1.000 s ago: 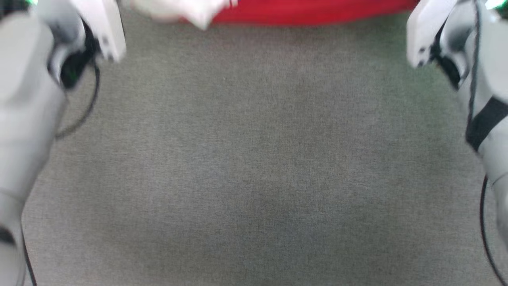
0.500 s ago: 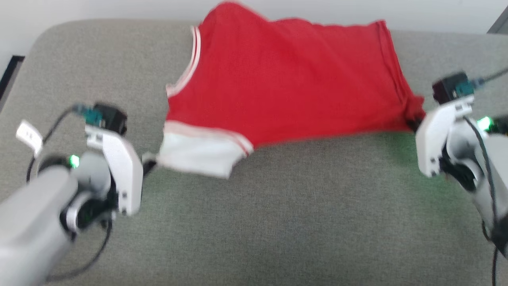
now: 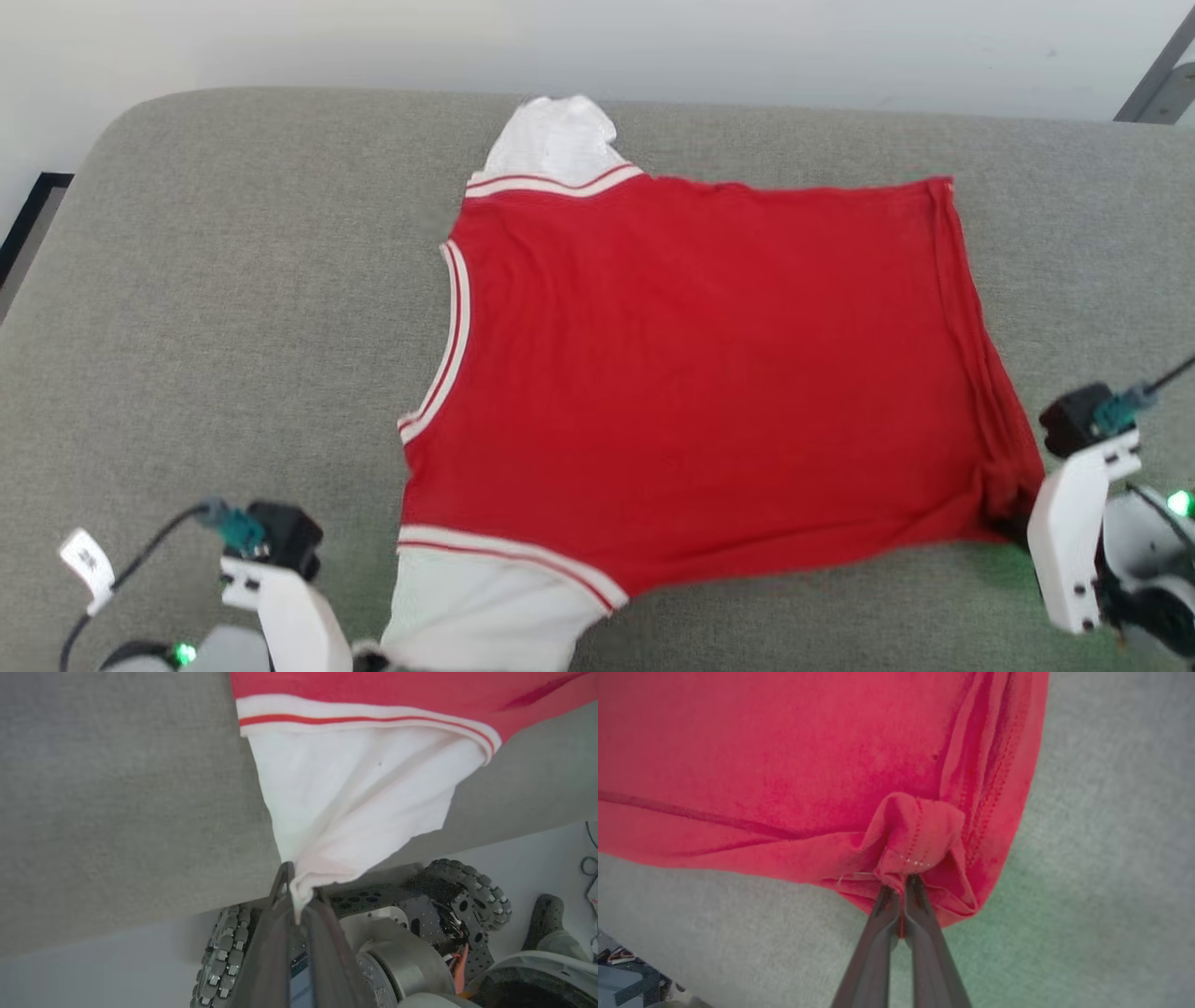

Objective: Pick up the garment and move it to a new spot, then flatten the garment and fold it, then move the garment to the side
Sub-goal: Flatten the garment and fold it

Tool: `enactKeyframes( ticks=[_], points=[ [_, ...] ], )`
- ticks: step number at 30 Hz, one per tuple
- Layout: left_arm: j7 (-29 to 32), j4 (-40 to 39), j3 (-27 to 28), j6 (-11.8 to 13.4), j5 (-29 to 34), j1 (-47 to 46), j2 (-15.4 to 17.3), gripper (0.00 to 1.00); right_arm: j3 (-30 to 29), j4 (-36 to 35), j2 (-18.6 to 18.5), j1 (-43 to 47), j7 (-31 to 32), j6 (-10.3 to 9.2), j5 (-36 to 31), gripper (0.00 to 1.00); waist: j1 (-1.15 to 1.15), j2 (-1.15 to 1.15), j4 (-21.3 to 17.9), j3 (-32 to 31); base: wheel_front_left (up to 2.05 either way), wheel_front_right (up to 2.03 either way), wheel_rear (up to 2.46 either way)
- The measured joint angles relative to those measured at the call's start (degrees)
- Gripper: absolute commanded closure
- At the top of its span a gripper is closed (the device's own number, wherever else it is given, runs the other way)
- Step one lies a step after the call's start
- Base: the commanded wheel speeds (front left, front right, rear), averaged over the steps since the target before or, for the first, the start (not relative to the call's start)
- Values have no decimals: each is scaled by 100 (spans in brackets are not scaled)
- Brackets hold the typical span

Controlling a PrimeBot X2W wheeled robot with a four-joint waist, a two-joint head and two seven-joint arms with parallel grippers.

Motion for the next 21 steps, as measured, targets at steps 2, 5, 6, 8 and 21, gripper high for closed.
enactKeyframes(
  ticks=[2,5,6,8,21],
  points=[
    [1,-151,-26,69,-22,121,78,100,-163,-300,-2,305,143,0,15,100,0,0,-14,14,0,0,0],
    [-46,-294,44,142,-34,135,202,100,-449,-725,3,669,236,0,59,100,0,0,-21,47,0,0,0],
    [-88,-332,105,166,-33,119,243,100,-547,-869,10,763,249,-1,58,100,0,0,-23,59,0,0,0],
    [-159,-413,248,187,-5,31,360,100,-728,-1200,21,927,274,-1,54,100,0,0,-36,86,0,0,0],
    [-274,-258,918,-248,653,-1281,677,100,-1768,-2280,548,880,222,0,-467,100,0,0,-218,386,0,0,0]
  ],
)
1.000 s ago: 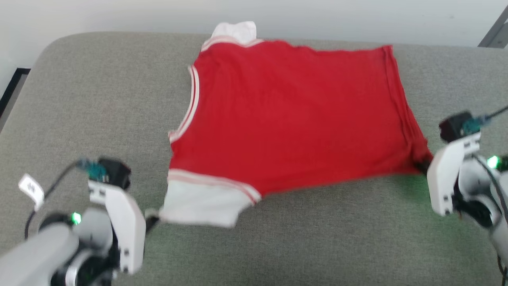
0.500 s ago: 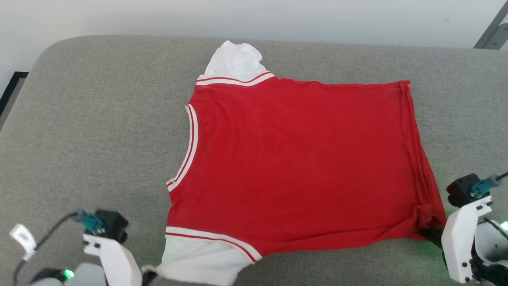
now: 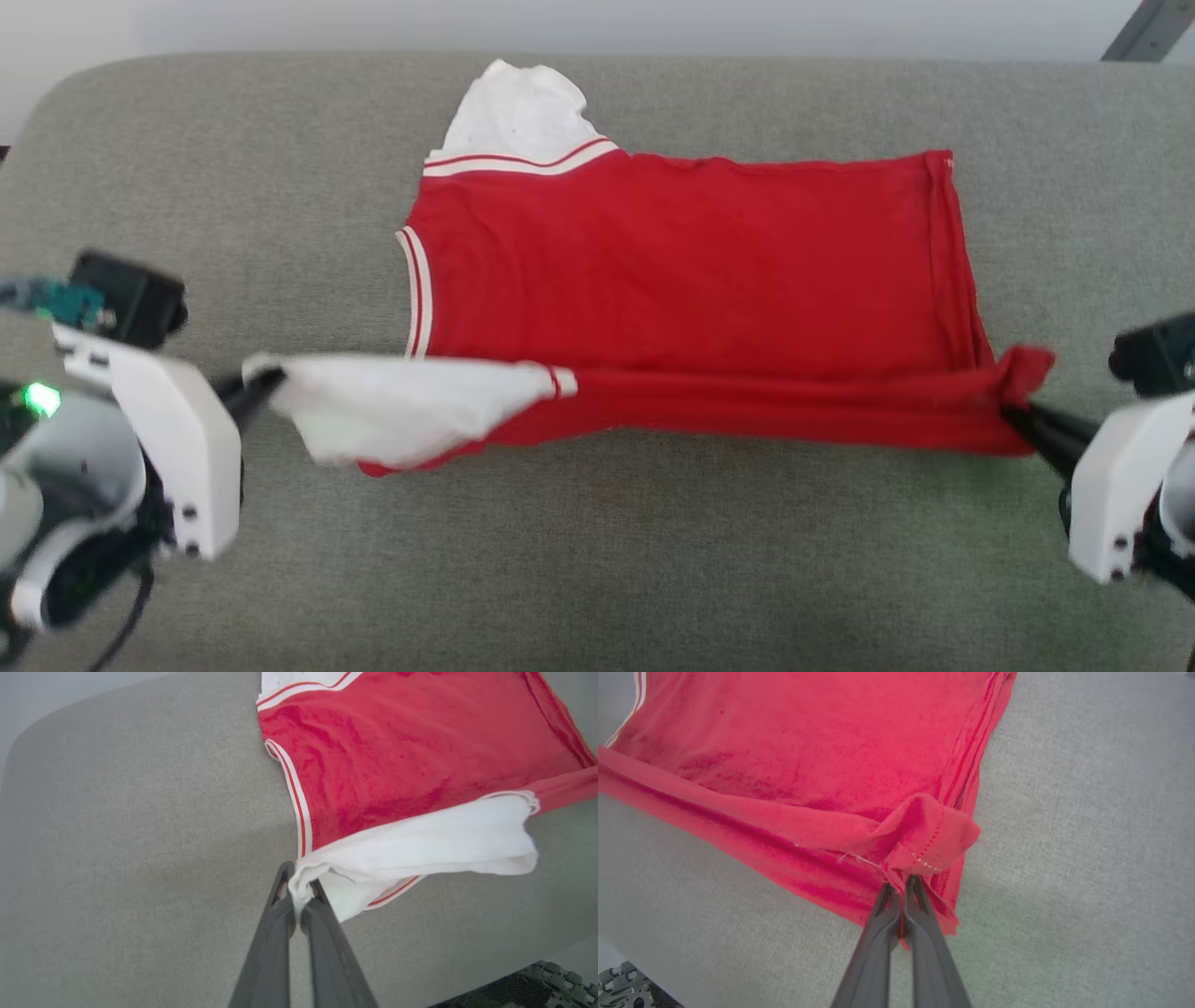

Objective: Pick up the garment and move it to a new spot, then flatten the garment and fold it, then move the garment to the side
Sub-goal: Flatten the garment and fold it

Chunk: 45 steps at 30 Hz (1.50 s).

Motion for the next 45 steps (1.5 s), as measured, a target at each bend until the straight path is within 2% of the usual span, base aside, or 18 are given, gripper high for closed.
enactKeyframes(
  ticks=[5,10,17,24,26,28,29,30,31,32,35,41,45],
  points=[
    [147,739,26,-445,326,-744,-408,100,-1,141,181,-648,-1,0,-265,100,0,0,-72,187,0,0,0],
    [255,1710,-70,-929,603,-1469,-1022,100,209,650,259,-1497,-100,0,-445,100,0,0,-120,407,0,0,0],
    [245,3281,-277,-1540,882,-2235,-1953,100,614,1784,343,-2534,-391,0,-657,100,0,0,-113,699,0,0,0],
    [255,4852,-482,-2107,868,-2596,-2748,100,1069,3044,519,-3210,-591,-1,-670,100,0,0,-109,902,0,0,0],
    [285,5293,-490,-2181,782,-2631,-2936,100,1215,3338,564,-3357,-614,0,-647,100,0,0,-115,928,0,0,0],
    [332,5687,-515,-2281,755,-2698,-3092,100,1366,3568,592,-3515,-632,0,-625,79,0,0,-125,949,0,0,0],
    [357,5854,-527,-2294,736,-2732,-3171,83,1414,3673,611,-3598,-633,0,-600,68,0,0,-132,954,0,0,0],
    [371,6029,-541,-2335,736,-2757,-3237,56,1469,3783,627,-3669,-631,0,-569,54,0,0,-140,956,0,0,0],
    [370,6154,-546,-2376,733,-2783,-3289,27,1546,3835,631,-3729,-645,0,-567,13,0,0,-144,955,0,0,0],
    [354,6282,-514,-2403,692,-2821,-3342,0,1582,3905,634,-3777,-692,0,-560,0,0,0,-147,948,0,0,0],
    [326,6569,-454,-2488,616,-2988,-3405,0,1726,4033,608,-3864,-848,0,-477,0,0,0,-157,873,0,0,0],
    [435,6531,-423,-2502,532,-3001,-3226,0,1593,3730,467,-3702,-1340,0,-331,0,0,0,-155,645,0,0,0],
    [622,6118,-420,-2328,436,-2800,-3060,0,1239,3394,405,-3311,-1792,-1,-352,0,0,0,-154,442,0,0,0]
  ],
)
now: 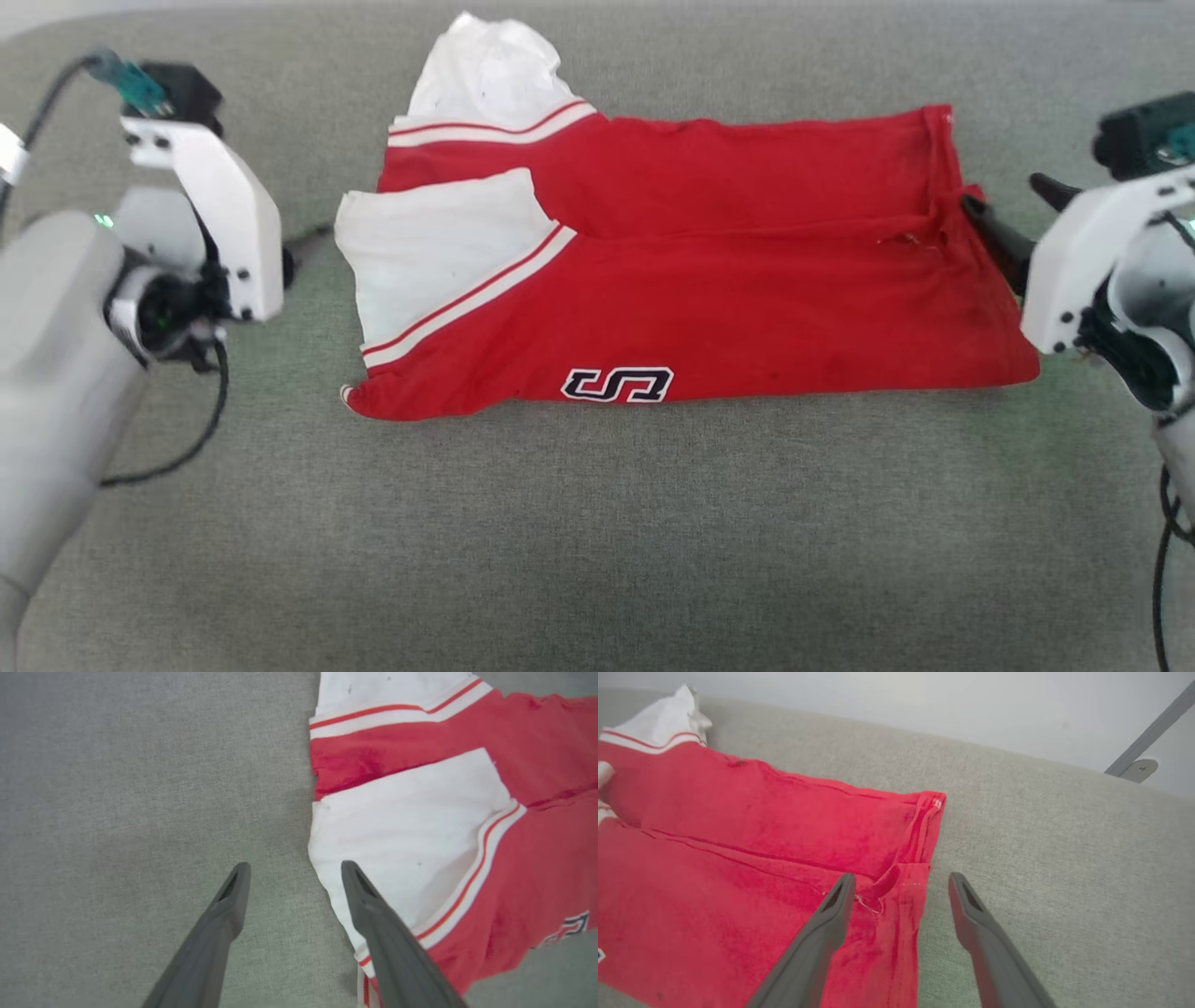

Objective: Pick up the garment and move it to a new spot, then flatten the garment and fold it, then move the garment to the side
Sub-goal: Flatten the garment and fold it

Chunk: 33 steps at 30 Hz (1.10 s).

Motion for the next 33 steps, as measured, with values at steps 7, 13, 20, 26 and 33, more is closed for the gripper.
enactKeyframes(
  ticks=[7,13,20,26,33],
  points=[
    [288,-1577,-118,541,-53,752,561,0,-1015,-833,313,840,-599,-1,-374,0,0,0,-56,-285,0,0,0],
    [459,-2849,-103,1306,-290,1450,971,0,-1831,-1897,839,1640,-712,-5,-866,0,0,0,-168,-341,0,0,0],
    [480,-3182,-35,1778,-495,1956,1170,0,-2260,-2934,1493,2356,-500,-5,-1200,0,0,0,-397,-255,0,0,0],
    [417,-2661,38,1813,-737,2089,1023,0,-2347,-3336,1751,2625,-188,-5,-1296,0,0,0,-572,-97,0,0,0],
    [370,-1939,113,1433,-864,2028,788,100,-2248,-3339,1723,2727,480,-5,-1295,0,0,0,-665,36,0,0,0]
  ],
)
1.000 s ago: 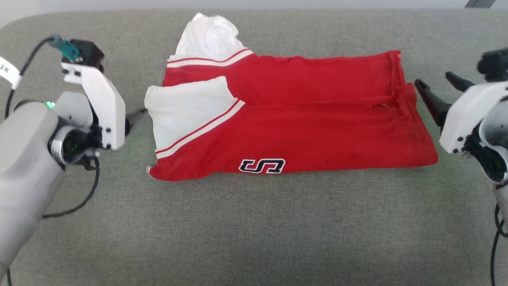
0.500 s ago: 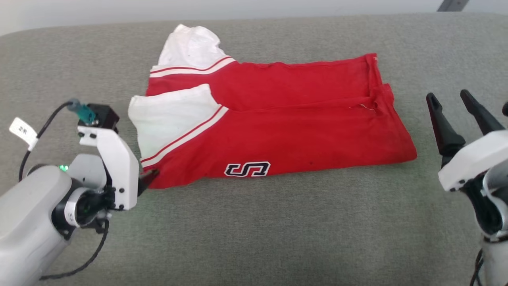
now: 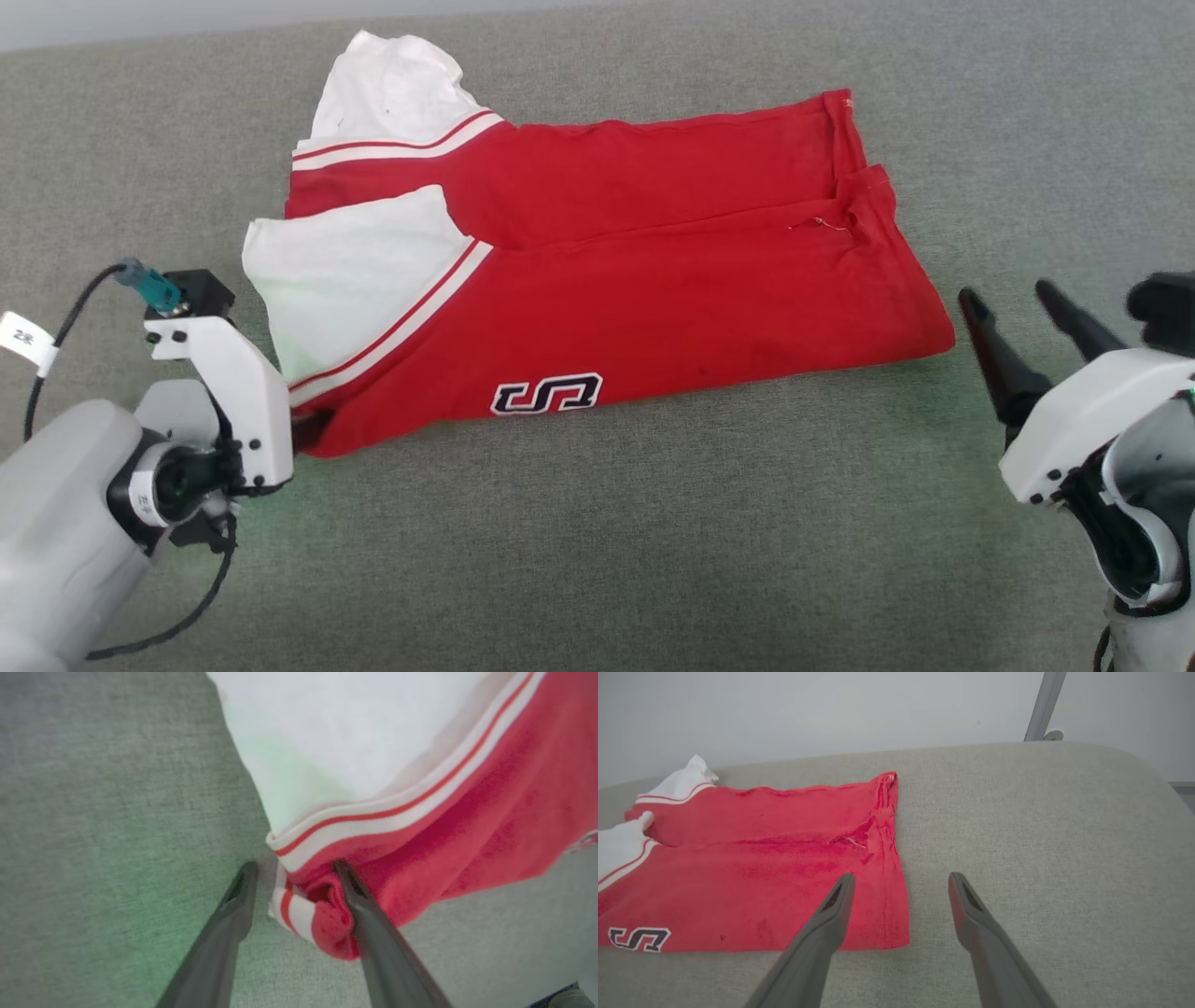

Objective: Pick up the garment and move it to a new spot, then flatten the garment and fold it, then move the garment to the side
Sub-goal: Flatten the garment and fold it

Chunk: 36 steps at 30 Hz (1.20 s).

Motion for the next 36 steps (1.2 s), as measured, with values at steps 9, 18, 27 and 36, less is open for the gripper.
enactKeyframes(
  ticks=[9,18,27,36],
  points=[
    [-44,423,-58,-326,64,-298,-286,100,268,766,-221,-477,770,0,-99,0,0,0,155,119,0,0,0],
    [-94,723,-112,-590,121,-561,-604,100,513,2092,-307,-1248,1413,0,-250,0,0,0,446,264,0,0,0],
    [-158,950,-115,-731,116,-656,-802,100,988,2789,-586,-1752,1924,1,83,100,0,0,649,312,0,0,0],
    [14,684,-65,-614,44,-625,-521,100,1246,2317,-1109,-1607,2555,3,694,100,0,0,681,156,0,0,0]
  ],
)
